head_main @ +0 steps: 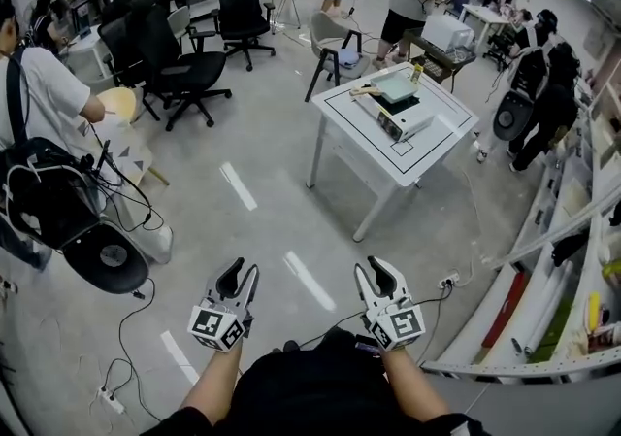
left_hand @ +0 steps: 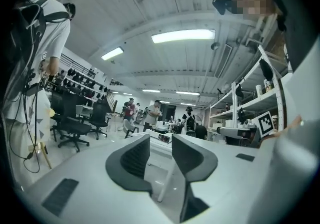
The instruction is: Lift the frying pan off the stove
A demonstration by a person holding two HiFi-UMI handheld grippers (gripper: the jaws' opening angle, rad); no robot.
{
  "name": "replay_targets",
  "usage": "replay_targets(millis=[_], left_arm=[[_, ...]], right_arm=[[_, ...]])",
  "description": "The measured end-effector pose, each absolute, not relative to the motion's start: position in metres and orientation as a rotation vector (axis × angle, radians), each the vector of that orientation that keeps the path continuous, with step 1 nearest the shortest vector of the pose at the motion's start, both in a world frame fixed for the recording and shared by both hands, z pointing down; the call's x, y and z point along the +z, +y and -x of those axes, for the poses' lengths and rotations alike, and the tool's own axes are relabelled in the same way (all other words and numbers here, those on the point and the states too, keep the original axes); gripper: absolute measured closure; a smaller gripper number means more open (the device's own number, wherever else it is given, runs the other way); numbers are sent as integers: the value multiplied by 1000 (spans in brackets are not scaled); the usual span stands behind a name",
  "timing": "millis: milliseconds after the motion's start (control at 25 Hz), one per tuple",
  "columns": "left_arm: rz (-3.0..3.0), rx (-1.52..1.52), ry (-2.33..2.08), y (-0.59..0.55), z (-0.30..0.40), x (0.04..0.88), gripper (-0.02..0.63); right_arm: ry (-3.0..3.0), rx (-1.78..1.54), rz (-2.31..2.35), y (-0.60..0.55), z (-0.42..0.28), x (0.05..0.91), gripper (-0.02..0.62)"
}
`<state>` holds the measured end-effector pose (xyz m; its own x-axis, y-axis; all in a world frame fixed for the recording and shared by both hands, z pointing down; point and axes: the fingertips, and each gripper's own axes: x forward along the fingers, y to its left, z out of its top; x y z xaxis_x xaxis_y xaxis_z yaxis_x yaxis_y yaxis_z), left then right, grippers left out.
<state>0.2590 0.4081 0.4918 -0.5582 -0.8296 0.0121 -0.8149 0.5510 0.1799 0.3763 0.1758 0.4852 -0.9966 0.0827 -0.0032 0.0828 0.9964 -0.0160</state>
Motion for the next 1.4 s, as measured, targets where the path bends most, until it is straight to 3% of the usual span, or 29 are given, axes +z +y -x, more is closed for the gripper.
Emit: replay_targets(millis=[400, 1120, 1400], left_arm=[[-1523, -198, -2587, 369, -232, 511, 472], [-1609, -137, -2454, 215, -48, 501, 472], [-1634, -164, -2451, 175, -7, 491, 472]], right_arm=[[3113, -39, -114, 167, -346, 482, 489], [3153, -285, -266, 25, -149, 497, 489], [3122, -329, -257, -13, -107, 495, 489]])
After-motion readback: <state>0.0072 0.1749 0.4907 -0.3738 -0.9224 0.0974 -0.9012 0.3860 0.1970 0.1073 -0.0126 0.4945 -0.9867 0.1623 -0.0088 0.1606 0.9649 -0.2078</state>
